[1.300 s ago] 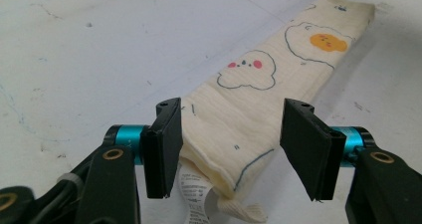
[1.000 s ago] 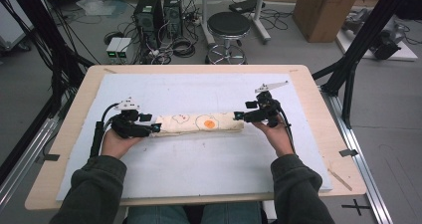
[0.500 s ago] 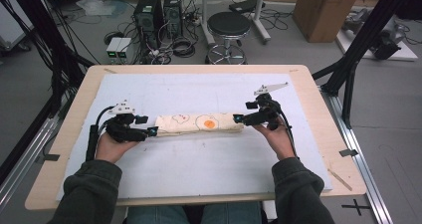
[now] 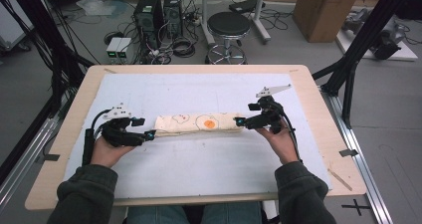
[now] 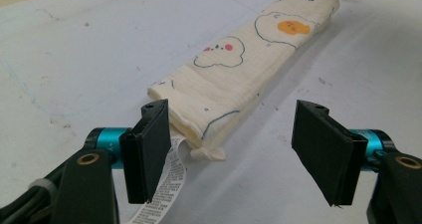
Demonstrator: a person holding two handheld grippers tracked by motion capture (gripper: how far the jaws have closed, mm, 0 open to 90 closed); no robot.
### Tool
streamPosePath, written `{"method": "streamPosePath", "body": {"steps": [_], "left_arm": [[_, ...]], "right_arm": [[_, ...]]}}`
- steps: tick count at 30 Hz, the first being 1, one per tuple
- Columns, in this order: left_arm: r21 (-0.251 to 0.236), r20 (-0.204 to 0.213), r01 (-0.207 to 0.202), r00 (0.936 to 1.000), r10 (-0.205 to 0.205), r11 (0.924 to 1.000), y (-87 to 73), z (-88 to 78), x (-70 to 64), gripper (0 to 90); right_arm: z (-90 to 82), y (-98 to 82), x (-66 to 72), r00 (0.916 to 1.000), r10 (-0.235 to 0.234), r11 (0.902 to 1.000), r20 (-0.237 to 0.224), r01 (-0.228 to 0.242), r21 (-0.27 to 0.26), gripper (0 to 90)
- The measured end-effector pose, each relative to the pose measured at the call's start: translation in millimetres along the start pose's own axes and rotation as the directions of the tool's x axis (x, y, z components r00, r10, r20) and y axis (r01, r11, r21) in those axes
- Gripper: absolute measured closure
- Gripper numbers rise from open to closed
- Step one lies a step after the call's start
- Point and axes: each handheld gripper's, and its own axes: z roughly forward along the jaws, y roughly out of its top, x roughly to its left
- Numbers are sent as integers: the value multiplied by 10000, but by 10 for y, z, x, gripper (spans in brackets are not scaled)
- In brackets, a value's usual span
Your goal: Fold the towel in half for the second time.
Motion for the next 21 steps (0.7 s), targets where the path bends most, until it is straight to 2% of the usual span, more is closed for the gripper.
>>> {"method": "streamPosePath", "body": {"steps": [3,13,21], "left_arm": [[16,-36,-17,10000,17,10000,-24,-41,5,314],[-29,-67,81,9999,-82,10000,-113,-85,-12,304],[21,-46,-48,10000,48,10000,-160,-126,-59,298]], "right_arm": [[-24,-49,11,9999,43,9995,156,-38,-316,125],[-35,-207,-2,9995,177,9996,246,-172,-208,125],[-72,-338,0,9993,263,9996,280,-260,-133,125]]}}
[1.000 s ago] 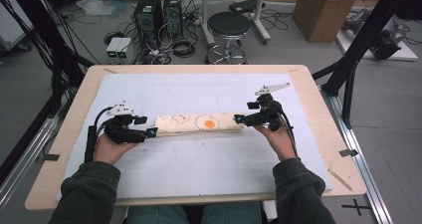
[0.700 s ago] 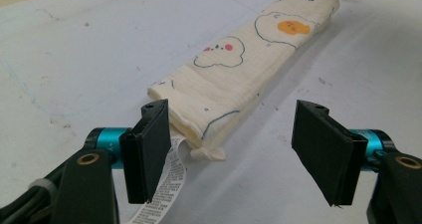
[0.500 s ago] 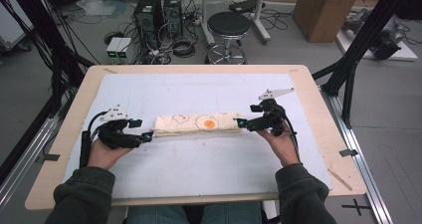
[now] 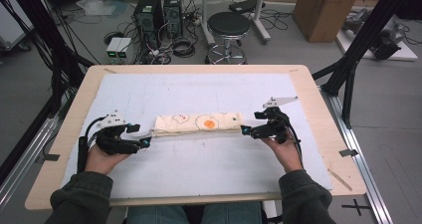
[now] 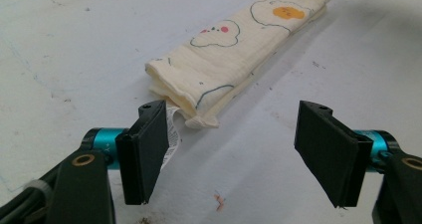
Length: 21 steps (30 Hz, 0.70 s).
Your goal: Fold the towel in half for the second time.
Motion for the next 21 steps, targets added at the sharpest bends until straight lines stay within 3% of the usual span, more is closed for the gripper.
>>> {"method": "streamPosePath", "body": {"steps": [21], "left_arm": [[-135,-70,50,10000,-51,9999,-119,-131,-104,274]], "right_arm": [[-206,-267,41,9995,-73,9993,298,84,-370,122]]}}
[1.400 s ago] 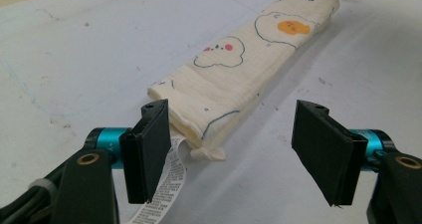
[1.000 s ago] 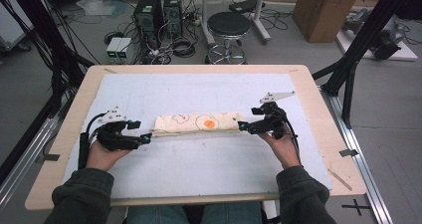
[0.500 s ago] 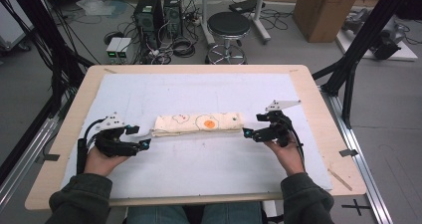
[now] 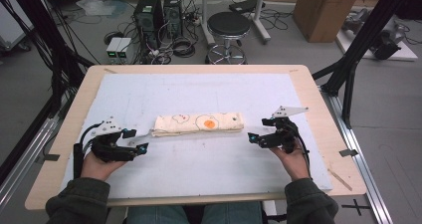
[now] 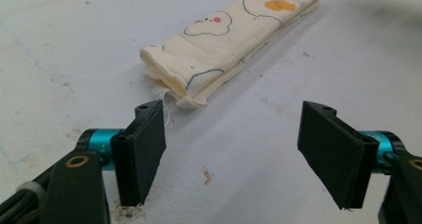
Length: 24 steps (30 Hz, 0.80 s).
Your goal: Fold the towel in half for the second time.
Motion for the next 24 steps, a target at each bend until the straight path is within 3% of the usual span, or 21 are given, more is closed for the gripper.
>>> {"method": "streamPosePath", "body": {"steps": [24], "left_arm": [[-17,-10,42,10000,-42,10000,-225,-89,-72,262]], "right_arm": [[-202,-320,51,9993,218,9997,291,-214,-134,121]]}}
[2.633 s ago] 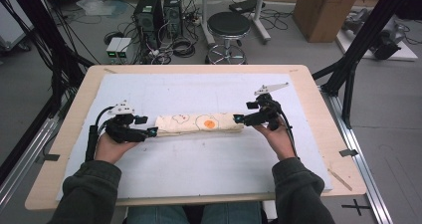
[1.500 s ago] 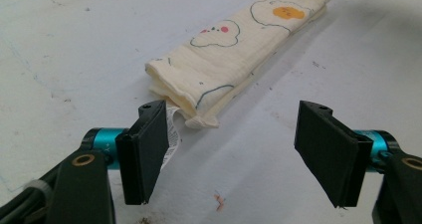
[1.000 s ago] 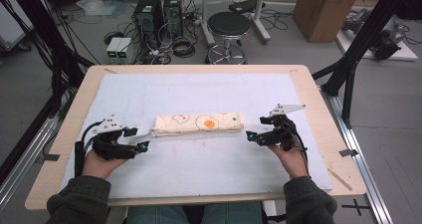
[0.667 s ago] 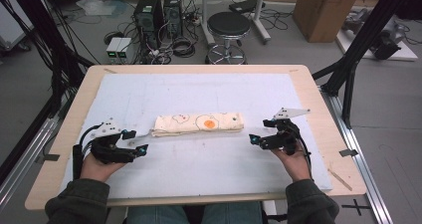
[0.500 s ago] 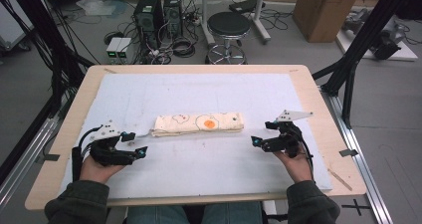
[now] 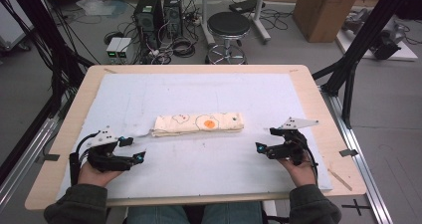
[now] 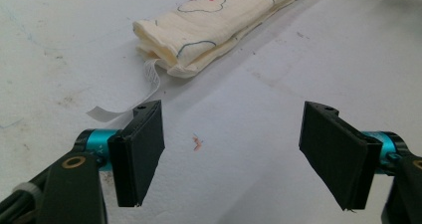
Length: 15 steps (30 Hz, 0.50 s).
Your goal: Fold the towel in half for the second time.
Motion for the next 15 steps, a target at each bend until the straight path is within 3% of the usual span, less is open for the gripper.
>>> {"method": "streamPosePath", "body": {"steps": [15], "left_arm": [[-114,-134,-129,9998,127,9999,-101,-81,-59,258]], "right_arm": [[-76,-123,20,9999,60,10000,119,-60,1,121]]}}
